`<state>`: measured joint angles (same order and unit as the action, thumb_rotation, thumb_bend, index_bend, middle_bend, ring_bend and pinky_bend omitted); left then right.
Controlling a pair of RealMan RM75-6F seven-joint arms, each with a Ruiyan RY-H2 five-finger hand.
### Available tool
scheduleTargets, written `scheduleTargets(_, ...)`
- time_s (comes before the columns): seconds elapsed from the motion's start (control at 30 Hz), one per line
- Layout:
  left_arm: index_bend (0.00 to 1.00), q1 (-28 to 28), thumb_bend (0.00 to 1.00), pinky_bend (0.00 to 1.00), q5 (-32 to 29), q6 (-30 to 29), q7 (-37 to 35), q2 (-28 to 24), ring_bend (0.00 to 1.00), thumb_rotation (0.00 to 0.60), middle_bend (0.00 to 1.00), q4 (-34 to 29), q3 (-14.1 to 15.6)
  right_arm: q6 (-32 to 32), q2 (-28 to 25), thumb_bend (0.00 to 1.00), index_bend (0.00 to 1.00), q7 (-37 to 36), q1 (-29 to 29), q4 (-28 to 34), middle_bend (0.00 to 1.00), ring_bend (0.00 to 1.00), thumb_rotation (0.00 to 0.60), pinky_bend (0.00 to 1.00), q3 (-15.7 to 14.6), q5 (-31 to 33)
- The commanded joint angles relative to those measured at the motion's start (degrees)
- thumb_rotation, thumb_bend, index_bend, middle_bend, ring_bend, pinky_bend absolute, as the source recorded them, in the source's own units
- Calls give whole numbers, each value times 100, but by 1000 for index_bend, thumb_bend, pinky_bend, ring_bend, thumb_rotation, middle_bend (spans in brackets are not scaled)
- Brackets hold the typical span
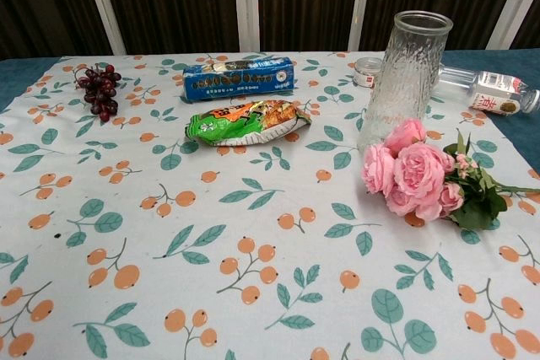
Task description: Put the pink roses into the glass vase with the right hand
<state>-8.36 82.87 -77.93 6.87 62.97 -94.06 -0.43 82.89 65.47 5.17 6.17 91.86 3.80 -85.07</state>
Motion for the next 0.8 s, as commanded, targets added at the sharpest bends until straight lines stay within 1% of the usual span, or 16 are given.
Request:
scheduleTargets(0.03,0,0,0,0,5,-4,-1,3,0,600,0,6,-1,6,5,347,0,-22,5,-16,0,0,600,0,6,-13)
scheduleTargets(0.23,0,-15,0,0,-27,19,-5,5,0,600,0,2,-21,-3,21,343,0,-54,22,-38,0,0,600,0,6,-40)
scheduleTargets(0.37,0,-11,0,0,4,-1,15,10,0,600,0,8,-12,31,4,312,0,-201,-2,-3,0,0,600,0,4,-50)
scheduleTargets(0.57,0,-8,0,0,19,-20,-15,11,0,600,0,10,-18,124,13,289,0,-323,0,-18,0,0,600,0,-28,-239)
scheduleTargets(0.8,0,4,0,0,14,-21,-72,-13,0,600,0,0,-12,16,-5,289,0,-341,87,166,0,0,600,0,-47,-330)
